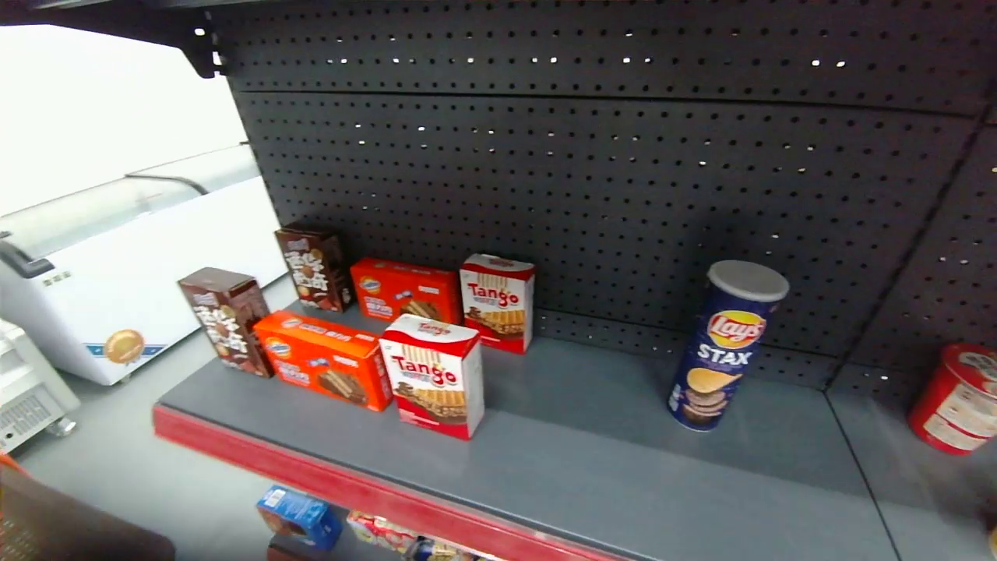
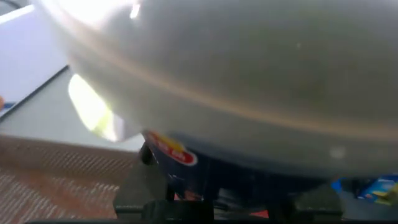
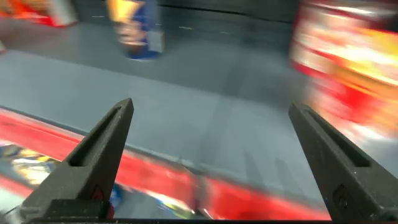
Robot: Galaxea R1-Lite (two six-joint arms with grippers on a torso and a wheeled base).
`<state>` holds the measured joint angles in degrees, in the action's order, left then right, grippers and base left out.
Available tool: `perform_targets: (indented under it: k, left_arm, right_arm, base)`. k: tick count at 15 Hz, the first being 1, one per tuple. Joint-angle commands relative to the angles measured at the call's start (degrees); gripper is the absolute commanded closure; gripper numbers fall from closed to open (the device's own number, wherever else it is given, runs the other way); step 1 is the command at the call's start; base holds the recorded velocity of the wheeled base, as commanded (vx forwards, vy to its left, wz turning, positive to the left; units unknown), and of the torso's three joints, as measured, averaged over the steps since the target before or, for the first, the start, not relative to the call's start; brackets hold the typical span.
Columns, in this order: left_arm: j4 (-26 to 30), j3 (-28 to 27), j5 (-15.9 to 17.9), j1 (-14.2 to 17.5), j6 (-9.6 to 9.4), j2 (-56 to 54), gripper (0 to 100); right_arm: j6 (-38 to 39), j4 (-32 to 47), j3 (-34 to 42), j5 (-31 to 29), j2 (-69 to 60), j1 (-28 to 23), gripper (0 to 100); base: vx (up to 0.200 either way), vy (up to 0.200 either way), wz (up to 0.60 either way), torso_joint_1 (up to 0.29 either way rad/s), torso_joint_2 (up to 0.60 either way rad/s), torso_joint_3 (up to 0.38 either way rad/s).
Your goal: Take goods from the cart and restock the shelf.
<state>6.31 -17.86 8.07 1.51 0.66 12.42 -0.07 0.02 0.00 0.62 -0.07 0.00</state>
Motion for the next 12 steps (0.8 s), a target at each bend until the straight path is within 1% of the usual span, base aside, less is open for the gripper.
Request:
perform_targets:
  k: [1,4,10,12]
  left_arm:
    - [-0.07,0.02,0.02,-0.02,0.04,0.23,100]
    - [-0.07,-0.25,0.02,-0.02,0.04,0.23,100]
    - [0.28,-0.33,-0.07,0.07,0.13,-1.17,100]
    - [3.53,-0.86,-0.07,0.07,0.13,-2.75,100]
  right_arm:
    - [-0.01,-0.02,0.0,-0.01,0.07,0.0,0]
    - [-0.01,-0.02,0.0,-0.01,0.07,0.0,0]
    - [-0.01,-0.02,0.0,-0.01,0.07,0.0,0]
    - [-0.01,-0.02,0.0,-0.01,0.07,0.0,0]
  base:
    - [0.0,0.0,-0.6,0.002,0.0,0.007]
    - [0.0,0.0,-0.6,0.004,0.0,0.002]
    - [0.0,0.0,0.0,0.0,0.0,0.0]
    - [0.0,0.0,0.0,0.0,0.0,0.0]
